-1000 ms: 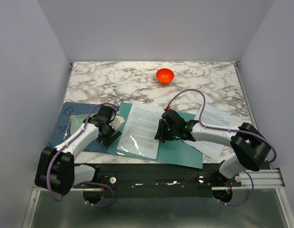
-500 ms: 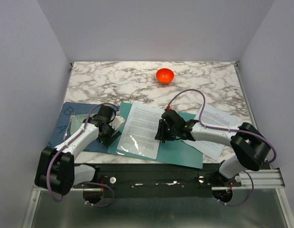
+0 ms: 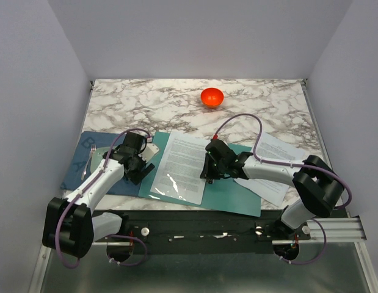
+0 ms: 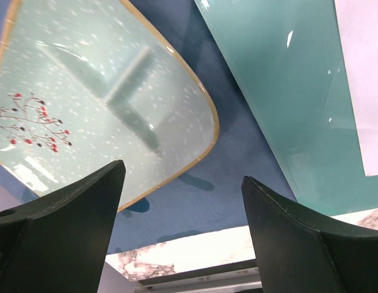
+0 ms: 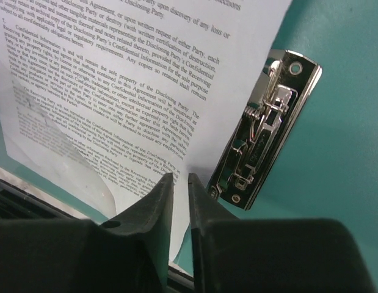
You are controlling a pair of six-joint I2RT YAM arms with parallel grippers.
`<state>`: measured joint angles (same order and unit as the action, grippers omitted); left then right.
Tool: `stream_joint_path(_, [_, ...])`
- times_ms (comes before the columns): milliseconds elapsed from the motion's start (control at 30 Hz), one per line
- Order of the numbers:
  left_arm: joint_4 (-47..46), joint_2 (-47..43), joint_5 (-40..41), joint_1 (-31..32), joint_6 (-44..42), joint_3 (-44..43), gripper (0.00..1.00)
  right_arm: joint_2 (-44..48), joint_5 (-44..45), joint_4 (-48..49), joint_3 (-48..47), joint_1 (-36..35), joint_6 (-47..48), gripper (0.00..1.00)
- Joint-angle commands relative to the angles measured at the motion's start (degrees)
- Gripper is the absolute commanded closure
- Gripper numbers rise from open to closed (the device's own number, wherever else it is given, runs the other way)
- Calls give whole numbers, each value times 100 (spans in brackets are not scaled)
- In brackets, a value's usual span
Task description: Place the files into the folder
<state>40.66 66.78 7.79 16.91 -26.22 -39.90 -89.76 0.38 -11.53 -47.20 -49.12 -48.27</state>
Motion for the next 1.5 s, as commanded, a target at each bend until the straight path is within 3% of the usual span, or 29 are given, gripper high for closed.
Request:
stream_joint_path(0, [179, 10, -374, -222, -59, -272, 10, -7, 304, -218, -298, -36, 151, 53])
stream_joint_path(100, [170, 211, -559, -565, -76, -378, 10, 283, 610, -350, -272, -27, 283, 43])
stream_joint_path(300, [-233, 554, -481, -750, -68, -186, 10, 380, 806, -561, -351, 280, 564, 43])
stream_joint_path(767, [-604, 1091, -630, -750, 29, -97, 10, -428, 481, -394, -984, 834, 933, 46])
stream_joint_path(1167, [-560, 1188, -700, -697, 38, -167, 11, -851, 15, 54, -1028, 869, 740, 59])
stream_joint_path(1467, [-560, 1205, -735, -636, 82, -132, 11, -859, -196, 336, -1177, 861, 723, 74])
